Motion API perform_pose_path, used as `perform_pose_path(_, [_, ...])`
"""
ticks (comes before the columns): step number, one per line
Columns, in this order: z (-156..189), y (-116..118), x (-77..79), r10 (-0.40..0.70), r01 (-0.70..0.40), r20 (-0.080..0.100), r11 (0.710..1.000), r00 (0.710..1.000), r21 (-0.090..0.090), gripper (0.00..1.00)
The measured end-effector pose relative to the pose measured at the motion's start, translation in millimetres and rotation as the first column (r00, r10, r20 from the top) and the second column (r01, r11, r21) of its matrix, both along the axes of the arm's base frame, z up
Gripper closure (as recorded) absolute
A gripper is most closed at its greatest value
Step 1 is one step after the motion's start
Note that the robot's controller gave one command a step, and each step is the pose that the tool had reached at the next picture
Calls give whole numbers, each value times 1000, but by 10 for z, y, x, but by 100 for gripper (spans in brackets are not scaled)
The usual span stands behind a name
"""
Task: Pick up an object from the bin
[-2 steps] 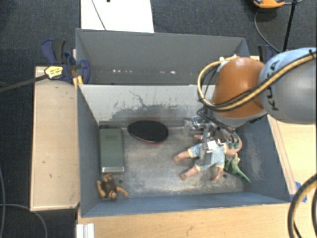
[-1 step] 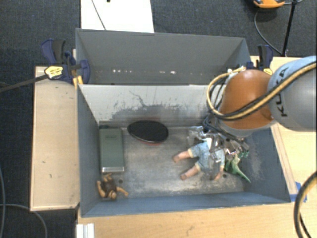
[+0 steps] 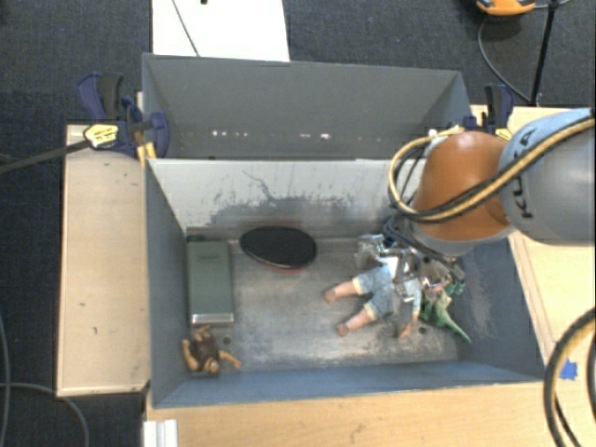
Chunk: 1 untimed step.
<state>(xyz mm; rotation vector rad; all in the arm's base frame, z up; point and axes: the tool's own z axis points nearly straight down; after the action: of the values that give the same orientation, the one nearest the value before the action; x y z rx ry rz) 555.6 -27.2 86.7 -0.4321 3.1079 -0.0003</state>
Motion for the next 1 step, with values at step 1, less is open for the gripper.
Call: perform_pose_path(1, [-68,110,-280,-151,151,0,989,989,1,0])
